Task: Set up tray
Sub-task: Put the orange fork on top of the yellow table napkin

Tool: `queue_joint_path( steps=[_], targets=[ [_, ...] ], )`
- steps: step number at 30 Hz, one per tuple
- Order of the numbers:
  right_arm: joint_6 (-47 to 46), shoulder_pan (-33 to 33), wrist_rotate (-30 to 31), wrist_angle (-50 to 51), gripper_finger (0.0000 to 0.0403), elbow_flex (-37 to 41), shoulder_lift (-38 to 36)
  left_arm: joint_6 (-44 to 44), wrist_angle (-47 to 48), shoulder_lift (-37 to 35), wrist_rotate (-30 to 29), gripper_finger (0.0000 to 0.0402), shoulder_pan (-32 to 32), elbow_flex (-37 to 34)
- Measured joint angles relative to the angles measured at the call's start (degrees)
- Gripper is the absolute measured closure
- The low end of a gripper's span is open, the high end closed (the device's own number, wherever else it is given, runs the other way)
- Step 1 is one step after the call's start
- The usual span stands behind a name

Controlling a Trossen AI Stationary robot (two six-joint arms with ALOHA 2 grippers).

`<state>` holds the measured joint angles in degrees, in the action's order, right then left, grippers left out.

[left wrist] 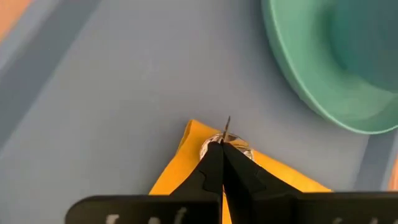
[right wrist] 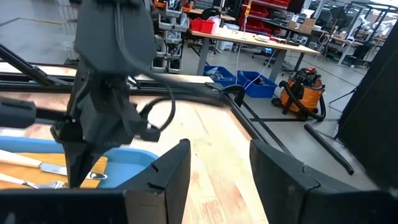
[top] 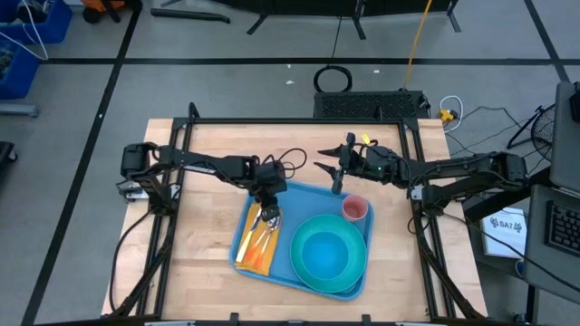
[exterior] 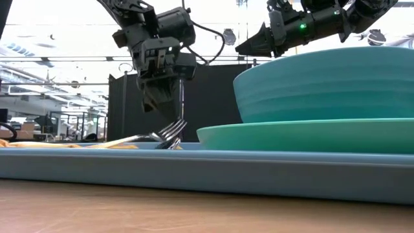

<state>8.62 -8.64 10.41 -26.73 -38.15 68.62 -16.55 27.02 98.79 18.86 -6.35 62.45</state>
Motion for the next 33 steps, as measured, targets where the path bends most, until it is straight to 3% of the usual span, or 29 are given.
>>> queue_joint_path(
  steps=[10, 33],
  targets=[
    [0.0, 0.0, 0.0, 0.0, 0.0248, 0.0, 0.0, -0.2, 4.3, 0.0, -5.1, 0.0401, 0.0, 0.0],
    [0.0, 0.0, 0.0, 0.3, 0.0248, 0.0, 0.0, -2.0, 2.7, -0.5, -6.5, 0.0401, 0.6, 0.0]
  ],
)
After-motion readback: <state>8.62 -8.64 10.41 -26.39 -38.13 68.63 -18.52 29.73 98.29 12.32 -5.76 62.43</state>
